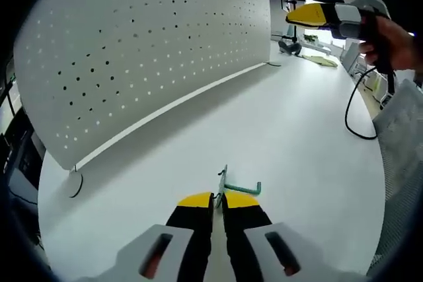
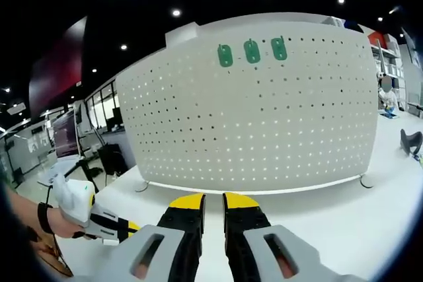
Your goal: Insert the hook assembly into the mounting plate slot until the hook locks in place.
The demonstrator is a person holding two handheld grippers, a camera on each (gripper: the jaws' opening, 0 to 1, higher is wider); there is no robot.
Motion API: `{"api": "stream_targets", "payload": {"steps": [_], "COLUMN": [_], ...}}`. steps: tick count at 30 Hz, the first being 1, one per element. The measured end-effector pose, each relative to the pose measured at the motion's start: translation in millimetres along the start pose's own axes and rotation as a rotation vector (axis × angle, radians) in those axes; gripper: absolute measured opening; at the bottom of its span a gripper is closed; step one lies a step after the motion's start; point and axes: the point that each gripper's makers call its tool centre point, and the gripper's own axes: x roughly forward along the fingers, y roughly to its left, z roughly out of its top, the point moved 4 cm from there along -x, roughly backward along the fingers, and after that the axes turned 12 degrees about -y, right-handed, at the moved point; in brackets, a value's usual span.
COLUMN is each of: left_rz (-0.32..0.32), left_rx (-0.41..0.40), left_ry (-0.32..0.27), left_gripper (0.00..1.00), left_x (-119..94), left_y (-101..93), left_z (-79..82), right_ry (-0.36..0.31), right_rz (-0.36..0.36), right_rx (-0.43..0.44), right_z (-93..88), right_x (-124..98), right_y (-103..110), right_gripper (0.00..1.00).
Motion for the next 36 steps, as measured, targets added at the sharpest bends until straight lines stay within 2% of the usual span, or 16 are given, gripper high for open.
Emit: {"api": "stream_targets", "payload": {"steps": [11, 36], "left_rz": [-0.012, 0.017], "left_rx": [-0.070, -0.198], "left_ry": [-0.028, -0.193], "left_gripper": [0.04, 0.04], "left_x": [-6.4, -33.8], "left_y": [-7.1, -30.8], "left_z": [7.1, 48.9], "right_ry": [0.002, -0.016], "right_rz": [0.022, 0.080], "right_rx": [0.001, 0.072], "right_z": [0.0, 2.9], "right_x": [0.6, -11.9], "right_y": [8.0, 32.9], "right_gripper": [0.10, 0.13]}}
